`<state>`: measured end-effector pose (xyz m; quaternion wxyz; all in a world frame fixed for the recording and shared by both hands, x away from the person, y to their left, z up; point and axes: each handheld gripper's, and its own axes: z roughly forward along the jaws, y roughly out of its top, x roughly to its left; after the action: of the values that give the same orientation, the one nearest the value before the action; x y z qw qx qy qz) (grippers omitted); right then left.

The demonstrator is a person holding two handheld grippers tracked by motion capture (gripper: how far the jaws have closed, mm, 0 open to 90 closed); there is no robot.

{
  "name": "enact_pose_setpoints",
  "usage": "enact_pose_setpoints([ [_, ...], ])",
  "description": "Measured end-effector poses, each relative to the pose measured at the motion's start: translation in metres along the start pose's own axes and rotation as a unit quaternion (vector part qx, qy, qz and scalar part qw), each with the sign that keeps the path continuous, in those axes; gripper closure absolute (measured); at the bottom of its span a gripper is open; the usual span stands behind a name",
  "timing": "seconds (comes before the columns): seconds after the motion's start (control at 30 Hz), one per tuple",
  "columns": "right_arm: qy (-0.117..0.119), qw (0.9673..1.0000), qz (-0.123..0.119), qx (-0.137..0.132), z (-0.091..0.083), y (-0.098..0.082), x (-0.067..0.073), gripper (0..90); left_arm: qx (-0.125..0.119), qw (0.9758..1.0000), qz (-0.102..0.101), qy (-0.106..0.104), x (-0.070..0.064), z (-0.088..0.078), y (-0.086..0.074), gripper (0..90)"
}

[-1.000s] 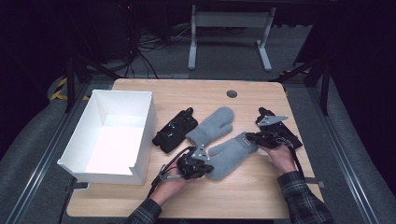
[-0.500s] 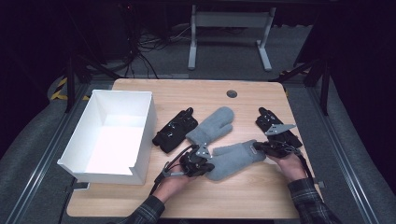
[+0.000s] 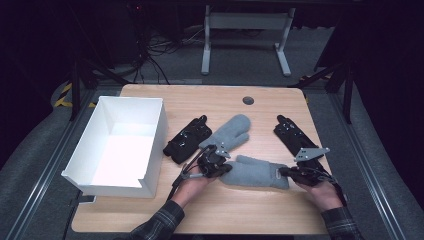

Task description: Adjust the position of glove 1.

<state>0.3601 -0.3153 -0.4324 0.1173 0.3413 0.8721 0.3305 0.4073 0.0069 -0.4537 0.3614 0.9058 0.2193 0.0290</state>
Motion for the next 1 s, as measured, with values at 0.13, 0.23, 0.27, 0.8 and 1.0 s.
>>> enact_pose_setpoints([
  [0.13,0.017,0.9998,-0.006,0.001,-0.004,-0.006,0.009,90.0,-0.009,0.9999,-0.005,0.007,0.004,-0.004,0.003,89.8],
  [0.23,0.022,0.9997,-0.012,0.003,-0.007,-0.008,0.015,90.0,-0.019,0.9998,-0.002,0.009,0.001,-0.016,0.006,89.8],
  [0.27,0.018,0.9997,-0.019,0.001,-0.009,-0.008,0.018,90.0,-0.018,0.9998,-0.002,0.006,-0.001,-0.021,0.006,89.8],
  [0.8,-0.021,0.9997,-0.008,0.005,0.006,0.002,-0.012,90.0,0.038,0.9986,0.017,-0.034,-0.030,-0.007,-0.009,89.8],
  [1.0,0.019,0.9994,-0.023,0.019,0.011,-0.002,-0.001,90.0,0.037,0.9988,0.012,-0.030,-0.028,0.002,-0.004,89.8],
])
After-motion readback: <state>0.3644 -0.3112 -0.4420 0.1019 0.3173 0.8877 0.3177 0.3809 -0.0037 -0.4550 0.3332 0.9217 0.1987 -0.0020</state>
